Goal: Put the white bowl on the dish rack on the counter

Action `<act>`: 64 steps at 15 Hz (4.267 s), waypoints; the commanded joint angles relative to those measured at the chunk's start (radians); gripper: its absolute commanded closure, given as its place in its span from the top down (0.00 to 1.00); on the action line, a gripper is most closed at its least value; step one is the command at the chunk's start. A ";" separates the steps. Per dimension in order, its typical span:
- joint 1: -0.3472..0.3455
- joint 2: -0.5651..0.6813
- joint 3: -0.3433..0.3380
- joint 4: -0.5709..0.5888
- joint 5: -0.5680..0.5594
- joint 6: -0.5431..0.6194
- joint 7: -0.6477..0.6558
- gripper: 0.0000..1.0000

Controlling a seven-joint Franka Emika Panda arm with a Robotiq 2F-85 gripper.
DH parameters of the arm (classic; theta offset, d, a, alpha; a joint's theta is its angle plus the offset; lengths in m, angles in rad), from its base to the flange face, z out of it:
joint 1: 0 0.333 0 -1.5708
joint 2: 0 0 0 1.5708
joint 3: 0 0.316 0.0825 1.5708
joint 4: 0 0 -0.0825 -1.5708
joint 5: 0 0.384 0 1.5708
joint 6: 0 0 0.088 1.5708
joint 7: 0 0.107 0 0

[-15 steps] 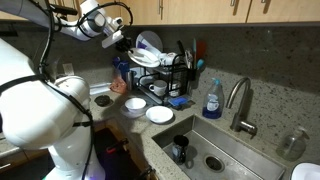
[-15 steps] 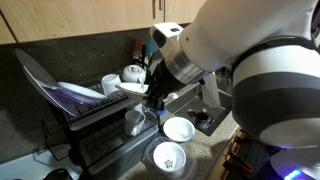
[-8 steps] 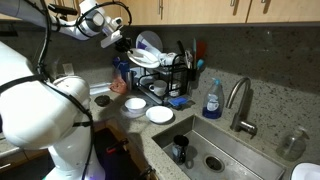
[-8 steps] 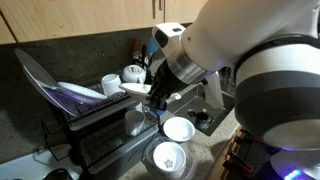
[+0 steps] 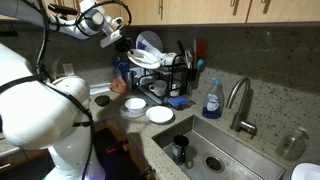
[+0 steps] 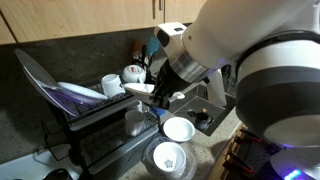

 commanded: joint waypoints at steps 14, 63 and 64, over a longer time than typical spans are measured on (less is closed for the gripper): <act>0.005 0.060 -0.041 0.002 0.054 -0.107 -0.057 0.04; -0.009 -0.234 -0.062 -0.008 -0.034 -0.257 -0.004 0.04; -0.014 -0.243 -0.058 -0.009 -0.032 -0.249 -0.003 0.04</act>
